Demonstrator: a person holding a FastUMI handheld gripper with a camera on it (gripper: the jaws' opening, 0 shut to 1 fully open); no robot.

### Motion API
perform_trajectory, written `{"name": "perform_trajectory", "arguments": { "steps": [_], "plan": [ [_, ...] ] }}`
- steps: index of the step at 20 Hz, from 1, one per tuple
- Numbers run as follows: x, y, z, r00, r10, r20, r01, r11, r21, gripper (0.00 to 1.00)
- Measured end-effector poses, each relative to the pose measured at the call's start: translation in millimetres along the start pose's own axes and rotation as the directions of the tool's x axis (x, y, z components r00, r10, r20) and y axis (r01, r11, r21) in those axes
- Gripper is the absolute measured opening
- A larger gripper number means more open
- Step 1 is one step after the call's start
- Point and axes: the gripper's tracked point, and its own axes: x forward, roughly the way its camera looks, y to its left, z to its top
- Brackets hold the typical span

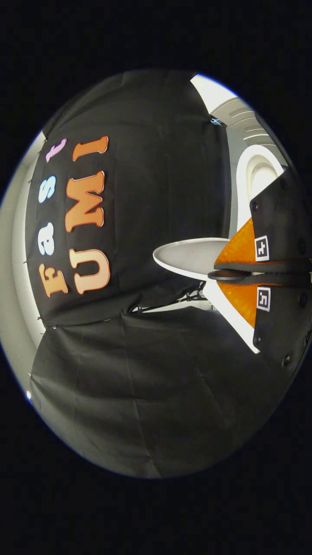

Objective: Open the toilet lid.

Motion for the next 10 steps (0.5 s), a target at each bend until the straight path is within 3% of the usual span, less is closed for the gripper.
{"name": "perform_trajectory", "arguments": {
  "steps": [10],
  "plan": [
    [24.8, 61.0, -15.5, 0.997, 0.047, -0.054, -0.053, 0.993, -0.101, 0.08]
  ]
}}
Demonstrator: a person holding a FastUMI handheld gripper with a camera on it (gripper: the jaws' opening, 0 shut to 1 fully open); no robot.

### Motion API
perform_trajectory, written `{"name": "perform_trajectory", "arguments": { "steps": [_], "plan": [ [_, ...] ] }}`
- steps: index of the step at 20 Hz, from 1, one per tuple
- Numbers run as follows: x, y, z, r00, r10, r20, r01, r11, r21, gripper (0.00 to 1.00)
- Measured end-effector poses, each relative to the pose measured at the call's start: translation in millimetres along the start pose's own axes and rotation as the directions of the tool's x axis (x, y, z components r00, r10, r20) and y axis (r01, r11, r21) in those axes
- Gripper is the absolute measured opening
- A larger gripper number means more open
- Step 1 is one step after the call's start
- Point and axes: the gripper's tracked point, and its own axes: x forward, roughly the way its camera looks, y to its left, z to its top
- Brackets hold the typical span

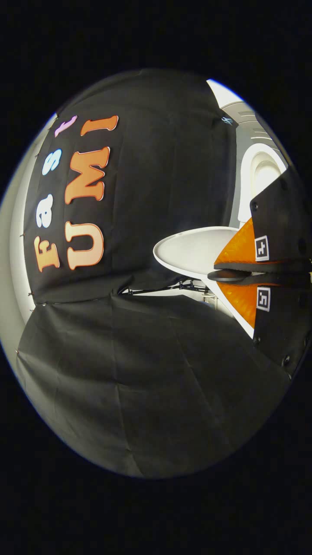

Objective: Open the toilet lid.

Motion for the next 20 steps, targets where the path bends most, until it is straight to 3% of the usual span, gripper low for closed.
{"name": "perform_trajectory", "arguments": {
  "steps": [10, 12, 16, 20],
  "plan": [
    [-0.3, -6.5, 2.1, 1.000, -0.028, 0.005, 0.028, 0.999, 0.027, 0.11],
    [-2.6, -6.8, -0.2, 1.000, -0.021, 0.006, 0.020, 0.999, 0.048, 0.19],
    [4.8, 1.3, -16.0, 0.998, 0.045, -0.050, -0.038, 0.989, 0.142, 0.48],
    [-2.8, -6.5, -18.9, 1.000, 0.018, -0.007, -0.018, 0.996, 0.086, 0.76]
  ]
}}
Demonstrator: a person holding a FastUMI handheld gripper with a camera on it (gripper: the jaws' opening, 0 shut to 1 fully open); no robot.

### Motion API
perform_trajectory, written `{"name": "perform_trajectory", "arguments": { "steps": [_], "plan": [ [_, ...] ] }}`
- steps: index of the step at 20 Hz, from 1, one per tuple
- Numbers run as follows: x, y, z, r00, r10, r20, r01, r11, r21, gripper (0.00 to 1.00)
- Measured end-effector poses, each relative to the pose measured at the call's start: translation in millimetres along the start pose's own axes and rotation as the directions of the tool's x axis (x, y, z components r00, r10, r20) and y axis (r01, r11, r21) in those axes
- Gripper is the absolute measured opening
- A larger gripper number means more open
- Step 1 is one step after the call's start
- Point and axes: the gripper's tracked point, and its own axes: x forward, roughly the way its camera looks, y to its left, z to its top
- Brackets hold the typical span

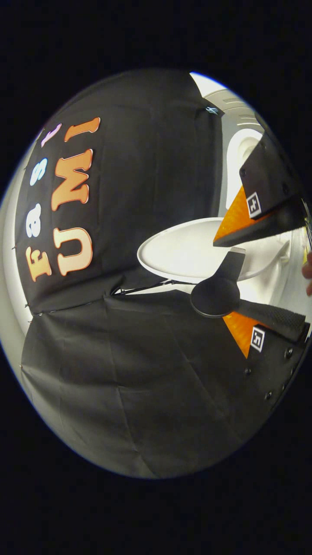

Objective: Open the toilet lid.

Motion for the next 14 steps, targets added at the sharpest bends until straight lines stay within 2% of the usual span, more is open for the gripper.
{"name": "perform_trajectory", "arguments": {
  "steps": [2, 4, 9, 14],
  "plan": [
    [-6.4, 2.5, 9.5, 0.999, 0.014, 0.044, -0.014, 1.000, -0.001, 0.87],
    [-12.7, 6.9, 20.9, 0.996, 0.053, 0.072, -0.055, 0.998, 0.025, 0.88],
    [-37.9, -19.1, 51.3, 0.989, 0.060, 0.136, -0.065, 0.997, 0.032, 0.92],
    [-67.8, -41.6, 62.7, 0.981, 0.103, 0.167, -0.114, 0.992, 0.058, 0.97]
  ]
}}
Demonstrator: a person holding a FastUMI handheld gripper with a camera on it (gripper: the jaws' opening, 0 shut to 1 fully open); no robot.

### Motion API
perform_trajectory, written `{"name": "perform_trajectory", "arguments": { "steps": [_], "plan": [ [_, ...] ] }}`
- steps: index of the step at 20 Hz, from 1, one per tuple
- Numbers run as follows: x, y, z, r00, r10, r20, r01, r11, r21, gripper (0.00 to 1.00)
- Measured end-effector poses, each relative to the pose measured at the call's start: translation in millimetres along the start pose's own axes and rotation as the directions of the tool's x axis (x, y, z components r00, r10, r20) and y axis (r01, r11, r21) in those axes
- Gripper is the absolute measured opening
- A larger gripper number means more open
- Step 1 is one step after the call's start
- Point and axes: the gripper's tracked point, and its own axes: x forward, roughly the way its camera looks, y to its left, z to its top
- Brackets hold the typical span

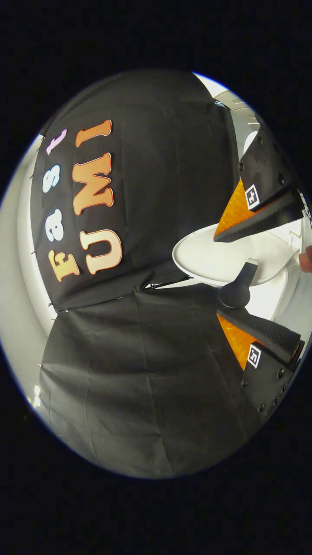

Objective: Open the toilet lid.

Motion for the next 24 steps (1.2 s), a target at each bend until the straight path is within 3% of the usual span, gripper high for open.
{"name": "perform_trajectory", "arguments": {
  "steps": [14, 24],
  "plan": [
    [-105.7, -160.7, 68.0, 0.979, -0.124, 0.161, 0.128, 0.992, -0.013, 0.95],
    [-188.0, -300.0, 64.9, 0.926, -0.308, 0.217, 0.330, 0.941, -0.074, 0.94]
  ]
}}
